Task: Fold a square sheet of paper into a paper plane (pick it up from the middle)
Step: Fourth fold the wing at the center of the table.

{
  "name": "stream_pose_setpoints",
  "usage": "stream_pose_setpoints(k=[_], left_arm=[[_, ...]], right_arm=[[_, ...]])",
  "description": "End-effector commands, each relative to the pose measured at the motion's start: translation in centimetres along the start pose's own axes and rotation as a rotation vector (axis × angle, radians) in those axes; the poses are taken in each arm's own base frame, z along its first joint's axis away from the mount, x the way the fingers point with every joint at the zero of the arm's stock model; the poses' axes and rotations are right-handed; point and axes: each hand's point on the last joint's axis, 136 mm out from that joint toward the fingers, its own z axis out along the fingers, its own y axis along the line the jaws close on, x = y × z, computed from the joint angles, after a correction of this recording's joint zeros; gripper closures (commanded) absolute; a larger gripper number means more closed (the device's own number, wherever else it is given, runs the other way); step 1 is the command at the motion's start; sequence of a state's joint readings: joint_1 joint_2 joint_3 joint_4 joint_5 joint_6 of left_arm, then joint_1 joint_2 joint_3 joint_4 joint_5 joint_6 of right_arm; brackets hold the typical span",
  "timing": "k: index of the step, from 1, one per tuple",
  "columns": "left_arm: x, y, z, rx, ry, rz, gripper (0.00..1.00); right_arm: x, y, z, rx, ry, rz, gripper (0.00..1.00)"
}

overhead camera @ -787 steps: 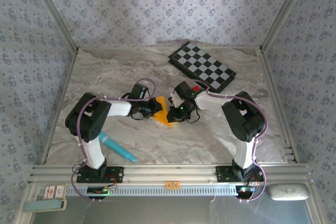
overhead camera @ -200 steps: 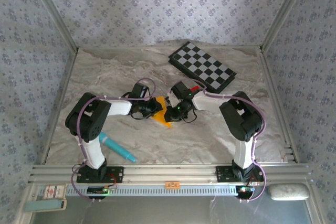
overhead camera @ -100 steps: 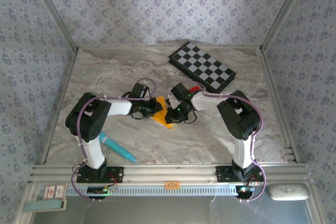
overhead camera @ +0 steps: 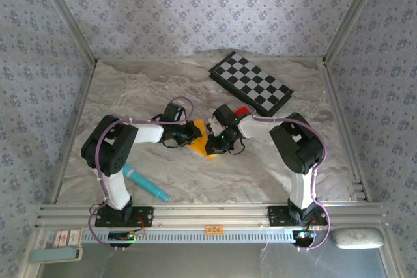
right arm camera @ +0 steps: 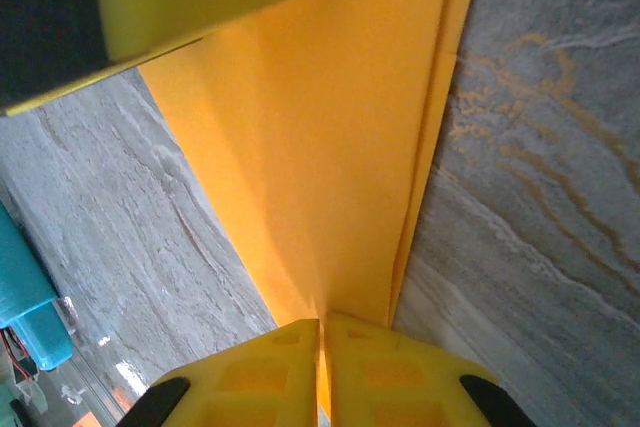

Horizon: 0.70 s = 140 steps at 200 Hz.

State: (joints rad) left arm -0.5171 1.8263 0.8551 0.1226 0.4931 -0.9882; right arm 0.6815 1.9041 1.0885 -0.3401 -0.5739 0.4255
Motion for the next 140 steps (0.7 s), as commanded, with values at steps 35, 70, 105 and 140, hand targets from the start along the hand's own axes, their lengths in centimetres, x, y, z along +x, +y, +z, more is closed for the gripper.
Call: stream_pose_setpoints(k=[35, 70, 105, 140], left_arm=[[1.2, 5.9, 0.4, -0.201, 0.017, -0.100, 0.89], [1.2, 5.6, 0.4, -0.186, 0.021, -0.096, 0.89], [1.2, 4.7, 0.5, -0.152, 0.026, -0.087, 0.89], [1.2, 4.4, 0.5, -0.135, 0.029, -0.080, 0.89]], right_arm=[[5.3, -1.0, -0.2, 0.029, 0.141, 0.068, 0.87], [4.7, -0.8, -1.0, 0.028, 0.095, 0.062, 0.87], [1.8, 1.1, -2.9, -0.007, -0.045, 0.008, 0.85], [2.1, 1.1, -1.8, -0.015, -0.015, 0.001, 0.85]])
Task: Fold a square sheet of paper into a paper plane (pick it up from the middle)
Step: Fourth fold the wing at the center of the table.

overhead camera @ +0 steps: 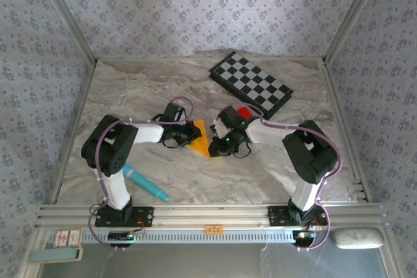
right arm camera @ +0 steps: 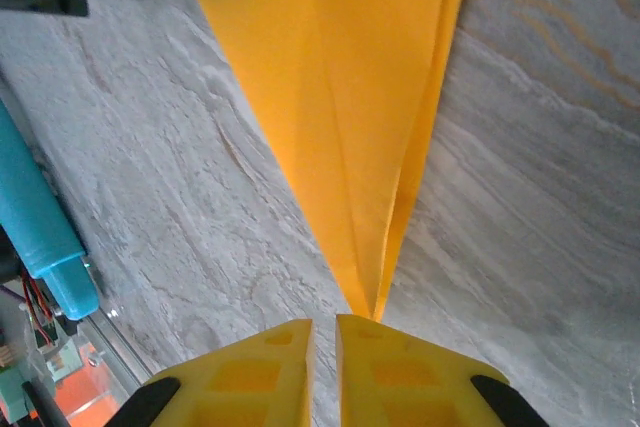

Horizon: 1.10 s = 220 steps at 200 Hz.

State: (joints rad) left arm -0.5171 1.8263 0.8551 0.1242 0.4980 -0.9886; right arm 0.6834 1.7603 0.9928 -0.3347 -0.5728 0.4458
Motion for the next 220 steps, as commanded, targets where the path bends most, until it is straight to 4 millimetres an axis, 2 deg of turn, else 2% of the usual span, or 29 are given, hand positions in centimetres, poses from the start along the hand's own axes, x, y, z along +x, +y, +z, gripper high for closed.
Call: stream_pose_setpoints(k=[1, 72, 90, 117, 134, 172, 220], left_arm=[[1.1, 4.4, 0.4, -0.138, 0.025, -0.081, 0.89], [1.1, 4.1, 0.4, -0.125, 0.028, -0.077, 0.88], [1.1, 4.0, 0.3, -0.122, 0.028, -0.076, 0.88], [1.1, 3.7, 0.2, -0.114, 0.027, -0.071, 0.88], [0.9, 3.3, 0.1, -0.105, 0.023, -0.067, 0.87], [0.8, 2.7, -0.2, -0.087, 0.019, -0.059, 0.86], [0.9, 2.0, -0.3, -0.061, 0.024, -0.055, 0.85]], right_arm=[[0.5, 0.1, 0.6, 0.003, 0.026, 0.012, 0.85], [2.0, -2.4, 2.8, 0.078, 0.098, 0.053, 0.86], [1.1, -1.3, 1.9, 0.057, 0.065, 0.028, 0.86], [-1.1, 1.5, -0.9, 0.002, -0.047, -0.042, 0.85], [-2.2, 2.1, -1.7, -0.014, -0.098, -0.059, 0.84], [-3.6, 1.0, 0.1, 0.011, -0.098, -0.028, 0.84], [-2.6, -0.7, 1.7, 0.069, -0.042, -0.005, 0.85]])
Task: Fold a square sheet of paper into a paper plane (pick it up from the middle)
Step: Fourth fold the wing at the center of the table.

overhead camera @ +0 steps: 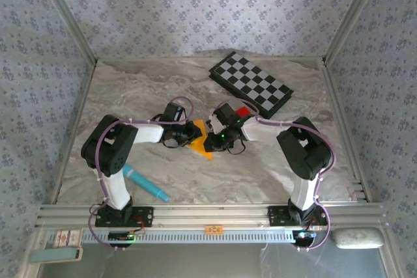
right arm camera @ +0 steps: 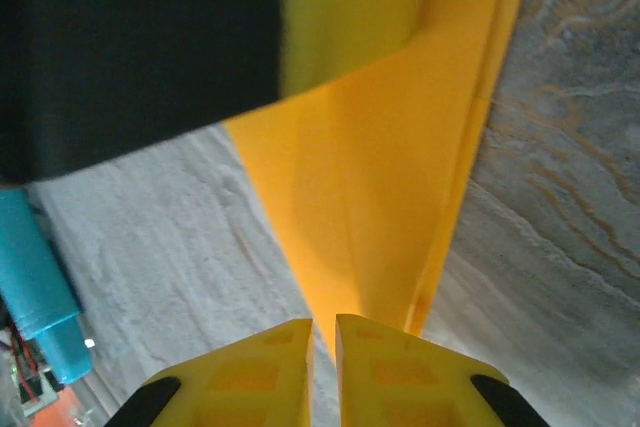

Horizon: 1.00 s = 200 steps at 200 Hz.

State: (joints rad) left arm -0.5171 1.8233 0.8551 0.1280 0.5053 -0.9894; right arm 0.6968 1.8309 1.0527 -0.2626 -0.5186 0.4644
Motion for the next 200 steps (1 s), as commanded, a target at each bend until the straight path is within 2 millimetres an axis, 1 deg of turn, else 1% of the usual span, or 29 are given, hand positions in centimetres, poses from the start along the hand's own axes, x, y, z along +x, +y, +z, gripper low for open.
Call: stream_pose_setpoints(k=[1, 30, 44, 67, 75, 88, 113, 146, 200], left_arm=[[0.8, 2.2, -0.2, -0.069, 0.021, -0.058, 0.85], [0.5, 1.0, -0.3, -0.030, 0.017, -0.033, 0.84], [0.2, -0.2, -0.7, 0.000, 0.018, -0.006, 0.83], [-0.4, -2.7, -2.0, 0.060, -0.004, 0.058, 0.79], [-0.3, -3.5, -2.3, 0.083, 0.001, 0.077, 0.78], [0.1, -4.1, -2.6, 0.102, 0.002, 0.101, 0.78], [1.2, -3.8, -2.5, 0.092, 0.016, 0.134, 0.81], [2.3, -2.4, -1.5, 0.042, 0.052, 0.127, 0.88], [3.0, -0.4, -0.4, -0.027, 0.086, 0.110, 0.90]], right_arm=[[0.3, -0.8, 0.5, 0.048, 0.024, 0.018, 0.85], [1.7, -2.9, 1.1, 0.138, 0.073, 0.028, 0.86], [2.3, -3.7, 1.3, 0.174, 0.098, 0.032, 0.86], [3.0, -4.4, 1.5, 0.208, 0.126, 0.032, 0.86], [3.1, -4.5, 1.6, 0.218, 0.131, 0.030, 0.86], [3.2, -4.7, 1.6, 0.234, 0.136, 0.029, 0.86], [3.2, -4.8, 1.7, 0.246, 0.142, 0.033, 0.87], [3.2, -4.9, 1.7, 0.258, 0.150, 0.034, 0.88], [3.5, -5.2, 1.7, 0.277, 0.160, 0.042, 0.89]])
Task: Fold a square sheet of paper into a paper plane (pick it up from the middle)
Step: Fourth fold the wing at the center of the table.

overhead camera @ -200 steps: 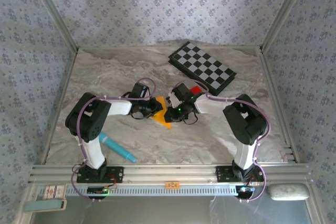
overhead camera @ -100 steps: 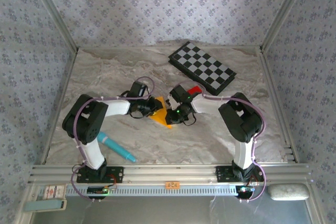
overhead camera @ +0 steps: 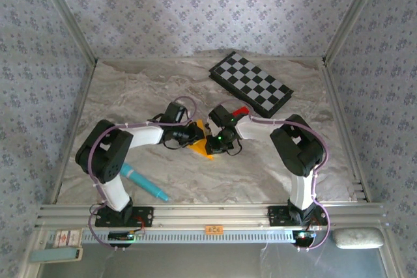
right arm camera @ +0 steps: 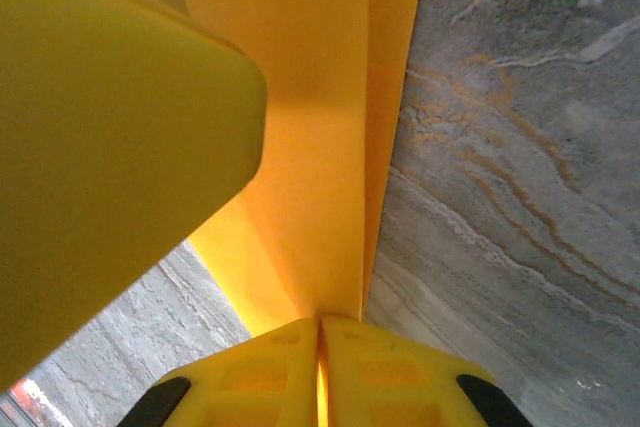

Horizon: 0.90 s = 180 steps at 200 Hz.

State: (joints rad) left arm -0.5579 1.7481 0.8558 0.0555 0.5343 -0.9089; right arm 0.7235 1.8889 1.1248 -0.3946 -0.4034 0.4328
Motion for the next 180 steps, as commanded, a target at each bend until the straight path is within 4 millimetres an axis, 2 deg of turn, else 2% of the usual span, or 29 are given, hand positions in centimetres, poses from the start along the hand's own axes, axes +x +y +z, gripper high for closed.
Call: stream_pose_setpoints(k=[1, 39, 67, 127, 180], left_arm=[[0.9, 1.5, 0.7, -0.047, 0.038, -0.004, 0.90], [0.5, 2.2, 1.1, -0.097, 0.042, 0.023, 0.89], [-0.3, 3.4, 1.0, -0.173, 0.031, 0.037, 0.89], [-4.0, 5.7, -0.4, -0.234, -0.021, 0.022, 0.90], [-7.0, 8.1, -1.3, -0.258, -0.040, 0.008, 0.89]], right_arm=[[2.7, -3.2, 1.4, 0.131, 0.105, 0.040, 0.88], [3.4, -3.8, 1.7, 0.156, 0.132, 0.040, 0.89], [3.9, -4.5, 1.7, 0.188, 0.150, 0.043, 0.89], [5.6, -6.9, 1.5, 0.304, 0.197, 0.032, 0.89], [6.0, -7.4, 1.6, 0.320, 0.204, 0.038, 0.89]])
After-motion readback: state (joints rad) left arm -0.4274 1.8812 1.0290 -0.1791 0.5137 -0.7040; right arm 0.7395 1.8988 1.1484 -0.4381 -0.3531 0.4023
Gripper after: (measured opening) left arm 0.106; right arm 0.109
